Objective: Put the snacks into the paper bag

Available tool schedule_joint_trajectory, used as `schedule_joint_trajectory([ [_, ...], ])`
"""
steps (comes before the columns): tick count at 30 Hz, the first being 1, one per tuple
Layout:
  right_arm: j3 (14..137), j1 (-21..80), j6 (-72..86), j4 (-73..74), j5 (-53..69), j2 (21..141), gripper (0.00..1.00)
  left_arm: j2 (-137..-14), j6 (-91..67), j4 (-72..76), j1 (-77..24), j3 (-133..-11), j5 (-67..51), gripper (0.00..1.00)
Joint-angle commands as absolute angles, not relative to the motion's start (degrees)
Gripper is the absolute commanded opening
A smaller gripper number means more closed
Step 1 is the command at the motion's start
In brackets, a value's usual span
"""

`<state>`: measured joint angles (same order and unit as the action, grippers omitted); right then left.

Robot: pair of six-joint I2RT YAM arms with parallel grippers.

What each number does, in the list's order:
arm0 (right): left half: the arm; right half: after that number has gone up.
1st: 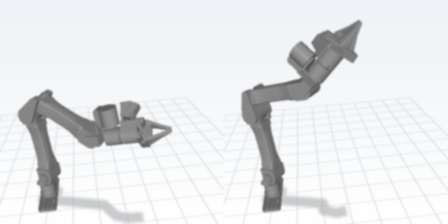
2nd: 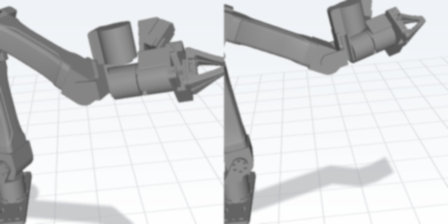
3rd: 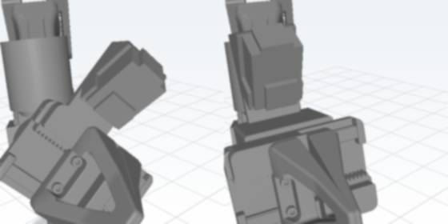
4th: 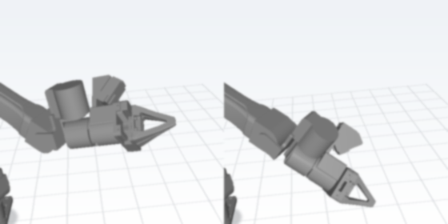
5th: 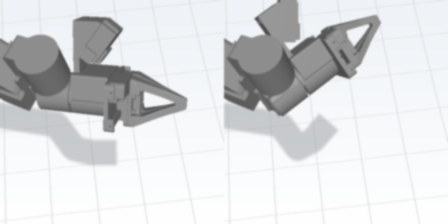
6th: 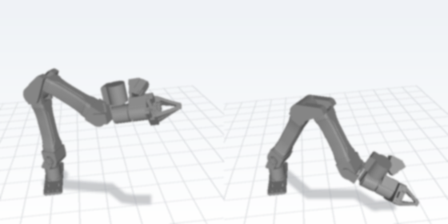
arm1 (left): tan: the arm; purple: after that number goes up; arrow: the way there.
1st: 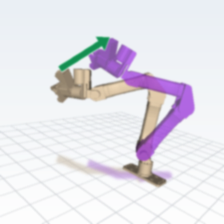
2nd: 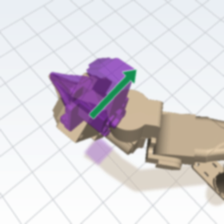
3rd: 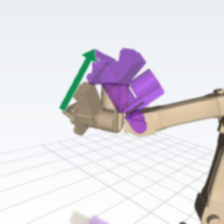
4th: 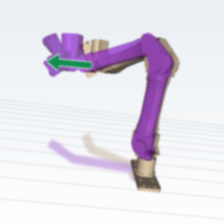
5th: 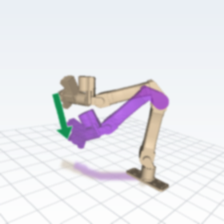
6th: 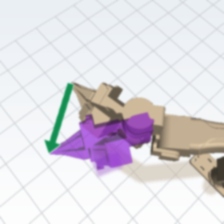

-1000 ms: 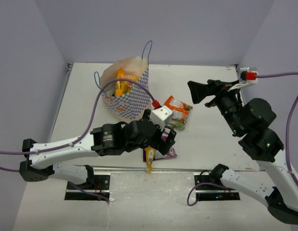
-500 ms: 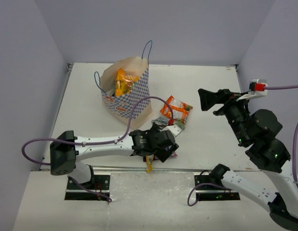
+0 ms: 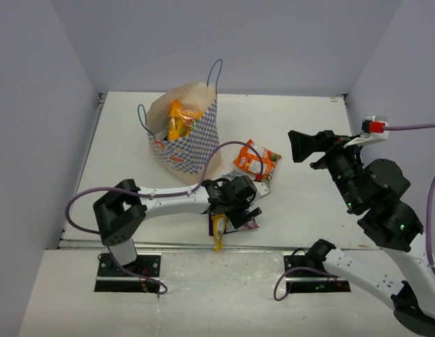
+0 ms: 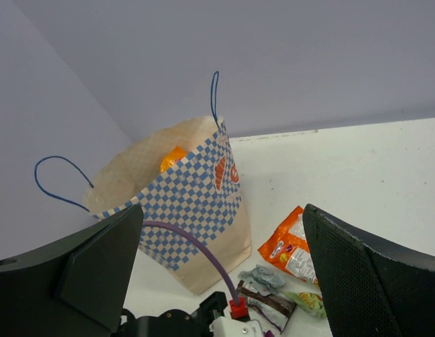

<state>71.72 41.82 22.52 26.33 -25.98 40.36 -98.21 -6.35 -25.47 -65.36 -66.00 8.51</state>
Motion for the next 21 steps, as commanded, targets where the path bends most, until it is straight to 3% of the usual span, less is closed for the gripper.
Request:
schedule_joint_trajectory([
  [1,72.42,41.66,23.29,25.84,-26.46,40.08,0.99,-101.68,-1.06,-23.11,-63.99,-68.81,1.07,0.96],
  [3,72.51,41.75,23.2,25.93,-26.63,39.9,0.99,-103.26,-0.7,-23.38,-63.9,-69.52,0.27,0.94],
  [5,72.6,41.66,23.12,26.02,-26.89,39.73,0.99,-104.23,-0.44,-23.64,-63.72,-69.87,-2.19,0.81],
  [6,72.6,41.66,23.12,26.28,-26.98,39.64,0.99,-105.28,-0.53,-23.82,-63.81,-70.31,-2.46,0.68],
  [7,72.6,41.66,23.12,26.45,-27.16,39.46,0.99,-106.08,-0.79,-24.86,-63.63,-70.66,-2.81,0.45],
  [8,72.51,41.75,23.2,26.46,-27.25,39.38,0.99,-107.39,-0.97,-25.66,-63.55,-71.19,-3.16,0.38],
  [9,72.6,41.75,23.2,26.72,-27.25,39.29,0.99,-107.92,-1.05,-26.62,-63.46,-72.67,-4.03,0.2],
  [11,72.6,41.75,23.29,26.89,-27.68,38.85,0.99,-108.11,-1.58,-28.3,-63.46,-73.74,-4.66,0.0],
  [21,73.04,41.75,22.06,26.98,-29.62,38.67,0.99,-94.67,-4.57,-29.18,-63.37,-80.94,-0.45,0.0],
])
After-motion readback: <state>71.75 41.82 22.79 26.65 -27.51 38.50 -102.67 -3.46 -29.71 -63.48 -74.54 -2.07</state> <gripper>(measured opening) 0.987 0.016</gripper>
